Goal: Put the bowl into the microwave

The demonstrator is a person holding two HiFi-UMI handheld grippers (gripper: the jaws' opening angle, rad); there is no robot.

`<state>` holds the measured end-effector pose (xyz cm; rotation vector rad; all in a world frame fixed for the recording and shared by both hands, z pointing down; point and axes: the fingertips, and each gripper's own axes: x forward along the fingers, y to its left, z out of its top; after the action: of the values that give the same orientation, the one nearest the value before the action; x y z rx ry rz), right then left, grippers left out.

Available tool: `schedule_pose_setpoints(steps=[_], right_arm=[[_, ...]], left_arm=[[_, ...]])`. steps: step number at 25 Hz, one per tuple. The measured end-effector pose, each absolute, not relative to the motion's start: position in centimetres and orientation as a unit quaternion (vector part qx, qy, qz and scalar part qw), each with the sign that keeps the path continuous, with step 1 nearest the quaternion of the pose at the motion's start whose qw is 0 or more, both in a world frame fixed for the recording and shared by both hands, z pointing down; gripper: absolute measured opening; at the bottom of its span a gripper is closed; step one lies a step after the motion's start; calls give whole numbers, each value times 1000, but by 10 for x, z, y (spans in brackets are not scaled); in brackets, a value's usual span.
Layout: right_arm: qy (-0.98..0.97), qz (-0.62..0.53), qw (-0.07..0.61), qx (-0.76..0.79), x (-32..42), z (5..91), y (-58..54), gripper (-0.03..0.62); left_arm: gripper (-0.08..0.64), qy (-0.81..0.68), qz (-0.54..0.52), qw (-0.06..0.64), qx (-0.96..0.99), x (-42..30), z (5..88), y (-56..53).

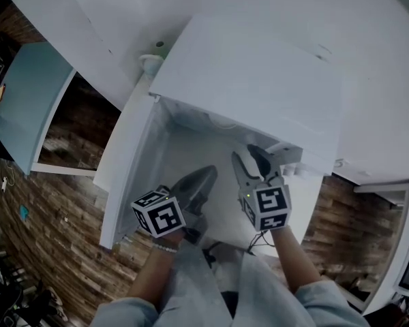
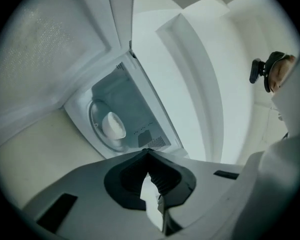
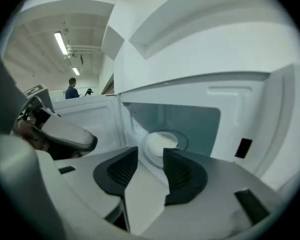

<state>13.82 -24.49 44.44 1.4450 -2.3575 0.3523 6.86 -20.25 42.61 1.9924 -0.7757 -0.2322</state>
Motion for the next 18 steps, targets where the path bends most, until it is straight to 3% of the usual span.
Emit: schedule_pose_setpoints(steps=[5,8,18], right_arm=[[-837,124,146,512,147,418,-226,43],[-842,120,134,509,150,401,-215,5],[-856,122,77,496,152,367,-187,3]], left_arm=[[-9,-312,-106,457,826,70,403,-201],[-9,-312,-110,448,831,70,386,-199],[-2,-319,-83,359,873,76,345,-189]])
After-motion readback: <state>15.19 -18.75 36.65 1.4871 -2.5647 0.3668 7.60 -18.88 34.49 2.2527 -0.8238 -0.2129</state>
